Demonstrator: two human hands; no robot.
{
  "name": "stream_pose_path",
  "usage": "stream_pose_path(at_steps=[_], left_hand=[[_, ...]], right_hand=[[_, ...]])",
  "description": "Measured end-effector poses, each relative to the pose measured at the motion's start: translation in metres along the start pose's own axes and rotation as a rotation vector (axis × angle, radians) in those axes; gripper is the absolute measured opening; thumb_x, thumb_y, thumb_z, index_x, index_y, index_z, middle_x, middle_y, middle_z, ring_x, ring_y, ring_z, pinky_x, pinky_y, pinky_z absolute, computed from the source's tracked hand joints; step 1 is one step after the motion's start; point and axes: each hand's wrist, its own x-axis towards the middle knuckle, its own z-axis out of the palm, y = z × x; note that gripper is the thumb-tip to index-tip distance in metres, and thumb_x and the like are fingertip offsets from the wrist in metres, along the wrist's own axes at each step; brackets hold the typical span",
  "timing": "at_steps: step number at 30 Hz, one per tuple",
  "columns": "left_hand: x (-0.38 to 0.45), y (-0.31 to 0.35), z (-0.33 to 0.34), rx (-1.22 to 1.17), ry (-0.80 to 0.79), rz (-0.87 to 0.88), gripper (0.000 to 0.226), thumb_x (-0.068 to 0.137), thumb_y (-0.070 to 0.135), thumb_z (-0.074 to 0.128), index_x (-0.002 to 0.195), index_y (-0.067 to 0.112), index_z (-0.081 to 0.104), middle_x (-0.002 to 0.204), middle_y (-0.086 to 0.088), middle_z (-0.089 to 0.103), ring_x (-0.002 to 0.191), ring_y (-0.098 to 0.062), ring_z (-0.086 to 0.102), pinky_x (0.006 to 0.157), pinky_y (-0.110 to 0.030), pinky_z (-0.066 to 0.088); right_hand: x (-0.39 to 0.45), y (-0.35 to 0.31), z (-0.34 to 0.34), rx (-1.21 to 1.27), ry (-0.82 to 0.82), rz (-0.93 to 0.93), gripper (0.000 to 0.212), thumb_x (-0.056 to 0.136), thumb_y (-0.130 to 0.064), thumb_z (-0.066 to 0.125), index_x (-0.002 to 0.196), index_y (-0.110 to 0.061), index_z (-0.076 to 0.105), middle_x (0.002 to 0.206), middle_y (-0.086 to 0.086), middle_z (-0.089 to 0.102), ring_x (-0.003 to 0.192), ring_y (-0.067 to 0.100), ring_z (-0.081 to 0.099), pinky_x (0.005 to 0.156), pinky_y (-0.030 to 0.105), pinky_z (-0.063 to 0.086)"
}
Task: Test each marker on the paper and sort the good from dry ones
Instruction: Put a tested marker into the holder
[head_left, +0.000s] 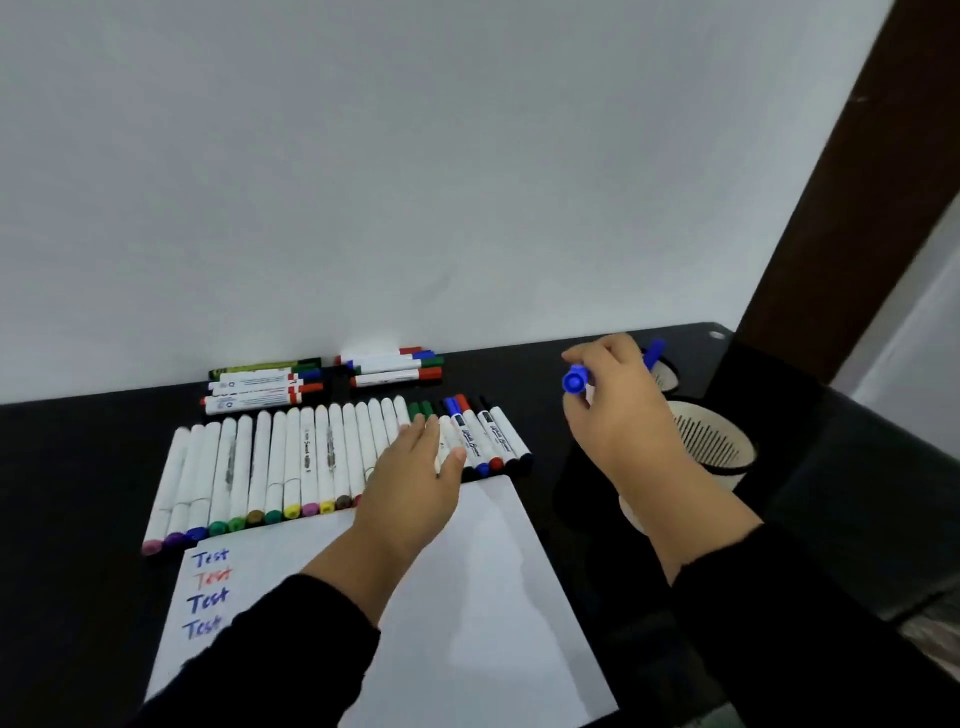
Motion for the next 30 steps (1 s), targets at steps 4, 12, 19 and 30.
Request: stream_pose_path(at_steps=[4, 12, 19, 30], left_hand=[[0.017, -0.011, 0.029, 0.293, -0.017, 0.032, 0.061, 0.099, 0.045, 0.02, 0.15, 0.015, 0.003, 0.158, -0.004, -0.003, 0.145, -0.018, -0.004, 0.115, -0.033, 0.001], [0.02, -0.02, 0.046, 0.372, 0.0, 0.055, 0.061, 0.099, 0.045, 0.018, 0.15, 0.014, 0.007, 0.158, -0.004, -0.001, 0.145, -0.017, -0.003, 0.115, -0.033, -0.002], [0.019, -0.02, 0.046, 0.364, 0.014, 0.061, 0.059, 0.099, 0.043, 0.02, 0.15, 0.014, 0.008, 0.158, -0.003, 0.001, 0.145, -0.017, -0.001, 0.116, -0.032, 0.001], [0.019, -0.024, 0.051, 0.353, 0.093, 0.09, 0.074, 0.084, 0.048, 0.009, 0.148, 0.013, 0.02, 0.157, -0.005, 0.012, 0.144, -0.018, 0.008, 0.115, -0.031, 0.002]], right_hand=[[0.014, 0.024, -0.008, -0.036, -0.001, 0.061, 0.029, 0.088, -0.005, 0.056, 0.116, -0.008, 0.061, 0.122, 0.008, 0.048, 0.097, 0.024, 0.056, 0.079, 0.025, 0.041], [0.033, 0.046, -0.015, -0.168, -0.185, 0.177, 0.02, 0.094, -0.016, 0.046, 0.112, -0.01, 0.051, 0.11, 0.005, 0.045, 0.085, 0.022, 0.048, 0.071, 0.03, 0.037], [0.048, 0.052, -0.018, -0.212, -0.287, 0.254, 0.03, 0.093, -0.015, 0.049, 0.122, -0.013, 0.04, 0.088, 0.004, 0.052, 0.079, 0.021, 0.053, 0.066, 0.034, 0.042], [0.057, 0.06, -0.018, -0.191, -0.305, 0.233, 0.028, 0.095, -0.037, 0.048, 0.109, -0.013, 0.051, 0.09, 0.004, 0.058, 0.08, 0.021, 0.055, 0.067, 0.029, 0.039]])
